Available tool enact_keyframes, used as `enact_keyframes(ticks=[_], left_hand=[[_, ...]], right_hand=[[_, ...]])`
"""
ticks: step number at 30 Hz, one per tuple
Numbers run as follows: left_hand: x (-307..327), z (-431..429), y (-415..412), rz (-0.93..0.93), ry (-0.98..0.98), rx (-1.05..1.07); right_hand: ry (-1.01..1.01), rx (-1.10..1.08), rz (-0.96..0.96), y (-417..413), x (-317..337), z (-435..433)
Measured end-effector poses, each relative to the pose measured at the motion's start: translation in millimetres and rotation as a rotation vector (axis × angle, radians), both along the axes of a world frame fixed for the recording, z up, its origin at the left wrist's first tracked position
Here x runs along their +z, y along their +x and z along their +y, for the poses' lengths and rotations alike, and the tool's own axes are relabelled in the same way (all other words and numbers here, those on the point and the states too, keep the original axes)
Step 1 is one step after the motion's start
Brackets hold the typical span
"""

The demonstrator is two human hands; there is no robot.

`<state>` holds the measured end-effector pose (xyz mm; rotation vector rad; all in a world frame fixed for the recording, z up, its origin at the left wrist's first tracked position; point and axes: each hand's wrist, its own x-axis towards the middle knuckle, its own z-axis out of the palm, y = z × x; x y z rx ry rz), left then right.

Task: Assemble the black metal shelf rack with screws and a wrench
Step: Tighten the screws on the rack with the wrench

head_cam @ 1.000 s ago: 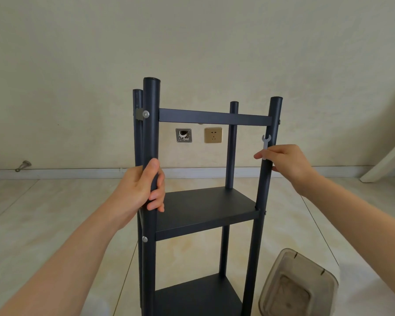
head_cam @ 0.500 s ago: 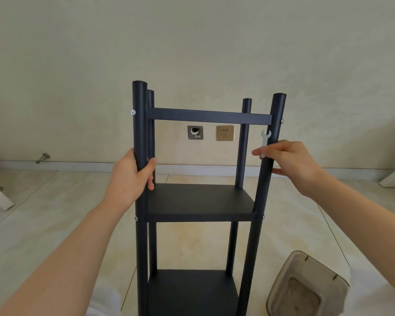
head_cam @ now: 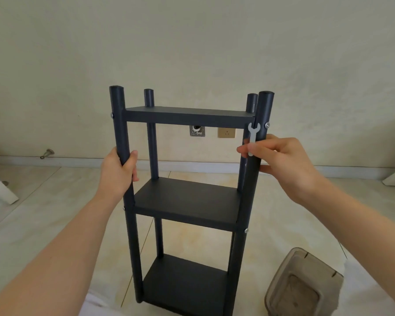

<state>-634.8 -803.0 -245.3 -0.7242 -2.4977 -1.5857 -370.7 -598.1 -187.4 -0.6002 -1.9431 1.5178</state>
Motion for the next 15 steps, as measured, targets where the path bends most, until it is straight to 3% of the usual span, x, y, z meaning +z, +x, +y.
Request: enact_keyframes(ticks=[9, 15], left_hand=[[-2.8, 0.8, -4.1, -0.161, 0.062, -0.066], [-1.5, 1.5, 1.2, -0.197, -0.024, -0.087]], right_hand=[[0.124, 0.104, 0.082, 13.1, 17.7, -20.4], [0.190, 0.161, 0.124, 15.9, 19.4, -31.6]])
